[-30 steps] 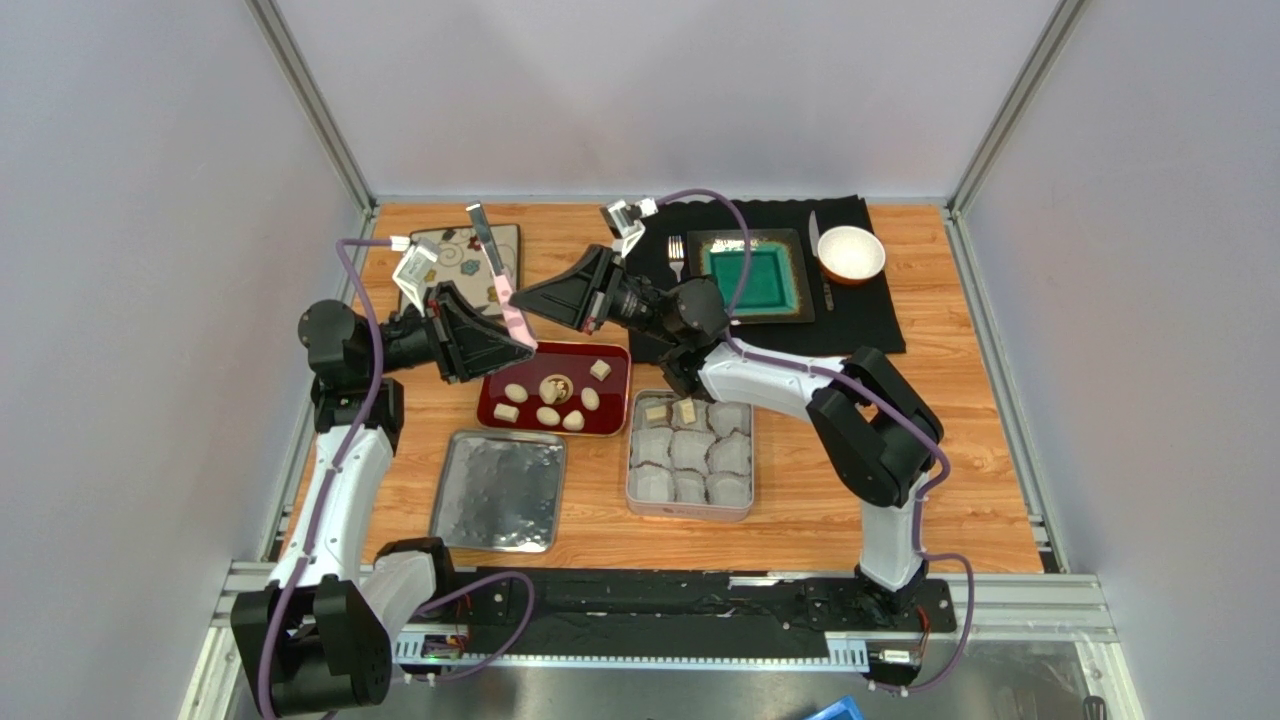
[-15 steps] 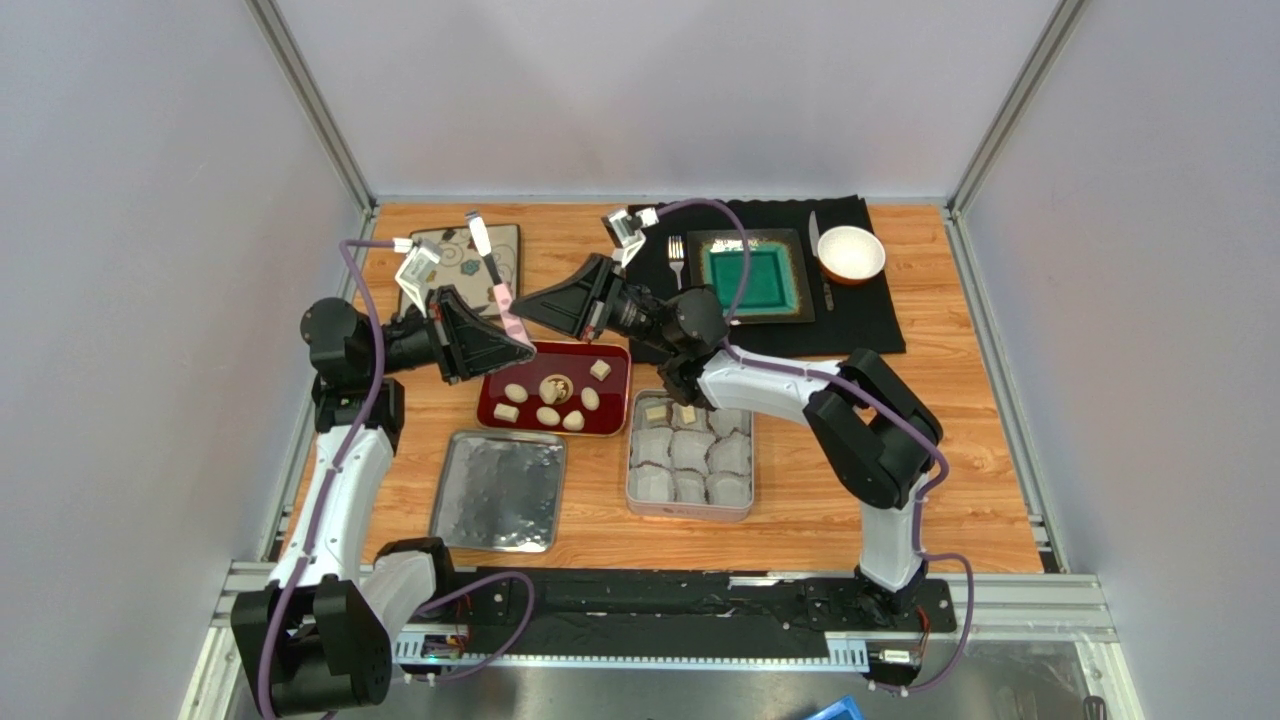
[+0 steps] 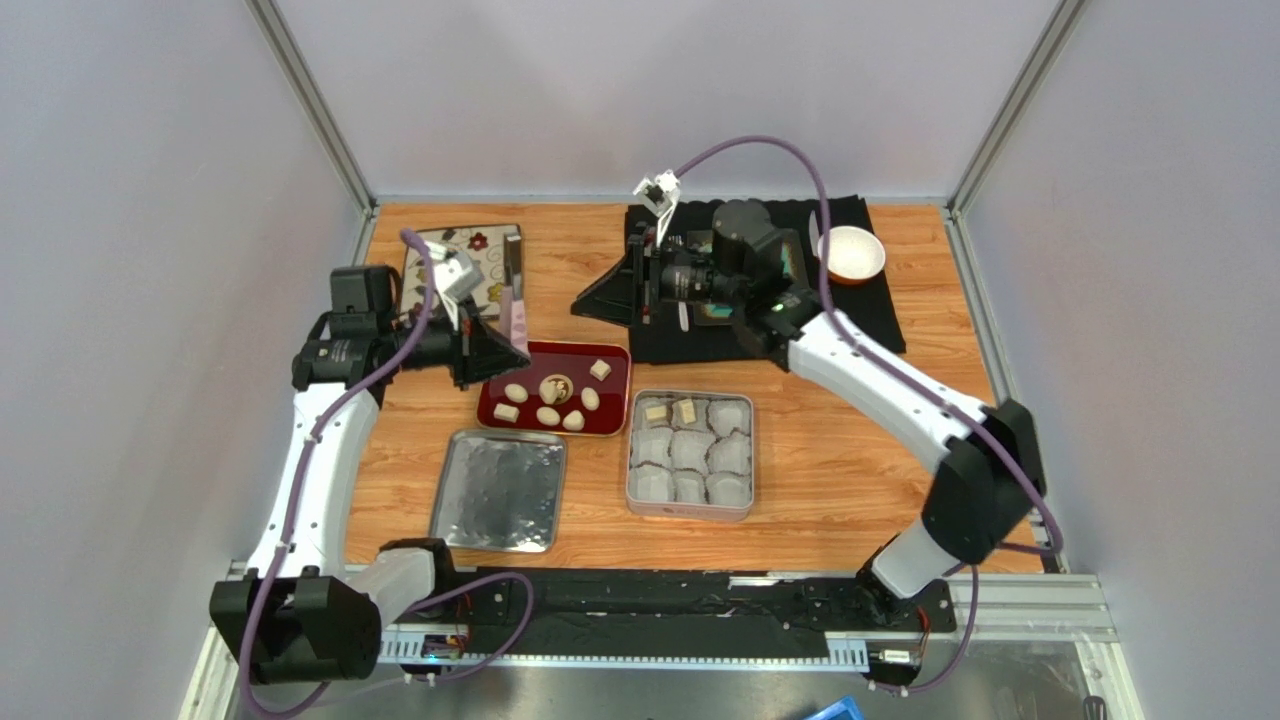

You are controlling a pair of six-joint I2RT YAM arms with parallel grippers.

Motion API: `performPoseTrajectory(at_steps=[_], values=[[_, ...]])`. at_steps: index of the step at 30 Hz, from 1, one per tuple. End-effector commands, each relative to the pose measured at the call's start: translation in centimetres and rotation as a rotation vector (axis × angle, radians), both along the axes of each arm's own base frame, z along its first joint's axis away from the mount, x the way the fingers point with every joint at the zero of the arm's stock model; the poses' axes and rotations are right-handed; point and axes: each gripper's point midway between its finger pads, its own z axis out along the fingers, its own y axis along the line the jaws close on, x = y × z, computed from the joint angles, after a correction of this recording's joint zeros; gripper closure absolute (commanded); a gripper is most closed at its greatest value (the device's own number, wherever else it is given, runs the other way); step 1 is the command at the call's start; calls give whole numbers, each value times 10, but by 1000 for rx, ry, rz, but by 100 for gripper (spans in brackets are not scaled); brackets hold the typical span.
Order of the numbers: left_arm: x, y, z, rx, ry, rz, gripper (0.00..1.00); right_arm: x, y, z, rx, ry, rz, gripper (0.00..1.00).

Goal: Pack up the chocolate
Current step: Pick up the clamp from the center of the board.

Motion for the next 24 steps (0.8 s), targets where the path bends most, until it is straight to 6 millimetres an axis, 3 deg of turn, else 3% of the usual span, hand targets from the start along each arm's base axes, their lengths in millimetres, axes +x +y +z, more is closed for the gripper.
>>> performPoseTrajectory(at_steps=[1, 3, 5, 9, 10, 15, 20, 24], values=[[-41, 26, -75, 361, 21, -88, 100, -40, -59, -19, -392, -288, 60, 39], [-56, 24, -88, 423, -18, -180, 100, -38, -69, -17, -444, -387, 29, 17], [-75, 25, -103, 495, -13, -260, 100, -39, -73, -17, -492, -451, 23, 11], [-106, 29, -119, 577, -42, -411, 100, -50, -63, -23, -512, -522, 58, 9], [-120, 29, -120, 575, -24, -456, 100, -51, -57, -31, -525, -528, 75, 8], [-148, 28, -113, 555, -191, -624, 99, -72, -35, -66, -623, -620, 154, 8], [-155, 28, -119, 548, -212, -645, 100, -94, -21, -55, -535, -666, 179, 8], [-156, 24, -118, 521, -210, -649, 100, -100, -10, -46, -479, -729, 140, 8]])
